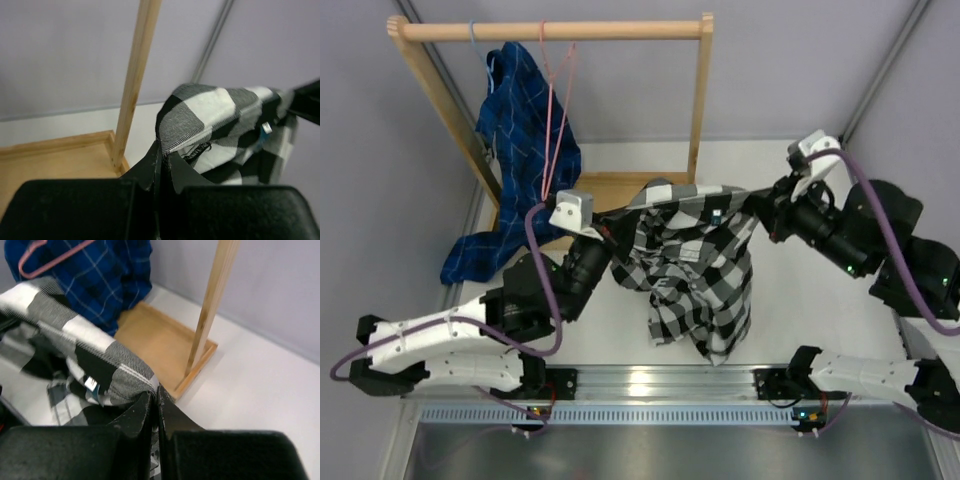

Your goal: Place the shirt on the hanger

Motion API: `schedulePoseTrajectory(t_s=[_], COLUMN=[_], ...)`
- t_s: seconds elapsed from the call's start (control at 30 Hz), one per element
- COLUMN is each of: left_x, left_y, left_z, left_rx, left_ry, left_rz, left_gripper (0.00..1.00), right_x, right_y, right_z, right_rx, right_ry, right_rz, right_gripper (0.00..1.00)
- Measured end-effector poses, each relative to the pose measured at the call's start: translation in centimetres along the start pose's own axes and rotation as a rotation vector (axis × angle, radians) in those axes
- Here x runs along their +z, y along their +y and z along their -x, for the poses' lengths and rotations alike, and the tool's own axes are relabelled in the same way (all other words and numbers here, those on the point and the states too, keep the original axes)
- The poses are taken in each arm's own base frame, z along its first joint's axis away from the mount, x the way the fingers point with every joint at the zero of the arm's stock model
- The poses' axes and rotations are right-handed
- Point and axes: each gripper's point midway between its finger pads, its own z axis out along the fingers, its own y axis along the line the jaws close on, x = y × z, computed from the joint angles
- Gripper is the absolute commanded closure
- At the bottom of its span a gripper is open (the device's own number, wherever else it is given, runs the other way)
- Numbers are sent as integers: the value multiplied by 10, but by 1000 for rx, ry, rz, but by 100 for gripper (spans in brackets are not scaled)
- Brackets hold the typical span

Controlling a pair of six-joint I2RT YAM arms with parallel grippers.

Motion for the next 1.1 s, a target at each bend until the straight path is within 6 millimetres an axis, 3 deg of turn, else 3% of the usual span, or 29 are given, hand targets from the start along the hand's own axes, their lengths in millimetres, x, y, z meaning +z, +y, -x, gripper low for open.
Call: schedulePoseTrajectory(t_s=[0.17,0.23,0.3,0.37,0.43,0.53,0.6,0.7,0.8,0.83,0.9,0.93,0.97,1.03,1.1], left_x=[-29,-31,-29,-26,-18,8,35,59,46,38,21,14,10,5,2], left_y=[-54,-70,-82,-86,-84,-67,-42,8,35,42,57,62,65,67,64], left_z=[65,86,95,91,77,44,11,-62,-146,-173,-214,-227,-236,-243,-238], left_rx=[55,78,110,150,181,208,199,191,196,194,194,189,179,153,117], left_ry=[-98,-143,-173,-178,-155,-92,-27,112,285,344,441,472,492,511,506], left_rz=[-106,-124,-131,-115,-62,37,102,202,212,206,205,207,207,200,184], left_gripper=[100,100,100,100,100,100,100,100,100,100,100,100,100,100,100], right_x=[-8,-12,-14,-9,2,21,37,52,51,47,40,38,36,35,36], right_y=[-6,-8,-13,-20,-27,-35,-36,-33,-29,-27,-22,-19,-16,-8,0], right_z=[90,114,127,120,96,27,-31,-136,-227,-247,-270,-271,-269,-252,-233], right_rx=[-37,-52,-69,-90,-105,-123,-101,-80,-59,-44,2,24,57,104,136], right_ry=[-169,-221,-248,-227,-167,-2,117,327,487,511,514,498,465,382,302], right_rz=[-21,-27,-54,-99,-156,-228,-266,-307,-316,-308,-276,-255,-230,-173,-118], right_gripper=[100,100,100,100,100,100,100,100,98,89,77,66,63,52,48])
